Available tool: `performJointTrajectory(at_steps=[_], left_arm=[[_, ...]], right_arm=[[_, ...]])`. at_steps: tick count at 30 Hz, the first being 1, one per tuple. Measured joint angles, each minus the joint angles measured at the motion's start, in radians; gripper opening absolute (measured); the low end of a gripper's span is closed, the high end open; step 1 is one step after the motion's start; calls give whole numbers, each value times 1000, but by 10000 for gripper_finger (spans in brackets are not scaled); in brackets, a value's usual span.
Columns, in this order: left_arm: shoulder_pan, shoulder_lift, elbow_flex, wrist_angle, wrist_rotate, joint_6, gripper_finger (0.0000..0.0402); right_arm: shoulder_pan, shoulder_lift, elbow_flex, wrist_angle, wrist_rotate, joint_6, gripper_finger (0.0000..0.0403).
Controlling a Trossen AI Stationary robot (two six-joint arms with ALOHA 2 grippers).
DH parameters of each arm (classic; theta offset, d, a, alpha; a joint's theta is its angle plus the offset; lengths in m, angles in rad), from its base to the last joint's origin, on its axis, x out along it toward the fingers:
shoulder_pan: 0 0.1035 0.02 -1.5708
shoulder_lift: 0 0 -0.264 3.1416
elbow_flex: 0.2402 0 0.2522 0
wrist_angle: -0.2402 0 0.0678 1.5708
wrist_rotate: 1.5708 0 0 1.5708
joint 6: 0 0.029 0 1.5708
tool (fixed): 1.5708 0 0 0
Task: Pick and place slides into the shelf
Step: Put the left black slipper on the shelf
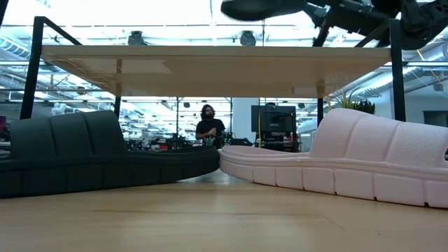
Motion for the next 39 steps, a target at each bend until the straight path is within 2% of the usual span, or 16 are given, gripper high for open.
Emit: performJointTrajectory(at_steps=[8, 10, 19, 22, 27, 31, 34, 39], left_arm=[[-61, -9, 0, 94, -10, 244, 81], [-75, -23, 0, 92, -13, 324, 81], [-118, -135, 1, -180, -212, 599, 81], [-117, -142, 1, -253, -258, 621, 81], [-103, -141, 1, -305, -259, 619, 81], [-102, -140, 1, -325, -259, 623, 81], [-102, -140, 1, -313, -260, 643, 81], [-97, -140, 1, -317, -260, 660, 81]], right_arm=[[-81, 0, 0, -30, -120, 103, 32], [-97, -1, 0, -29, -177, 143, 32], [-144, -1, 3, -27, -390, 334, 32], [-143, -1, 27, -27, -459, 389, 32], [-143, -1, 98, -34, -582, 493, 32], [-141, -1, 162, -112, -686, 542, 32], [-140, -1, 187, -222, -737, 531, 32], [-141, 8, 190, -412, -736, 428, 31]])
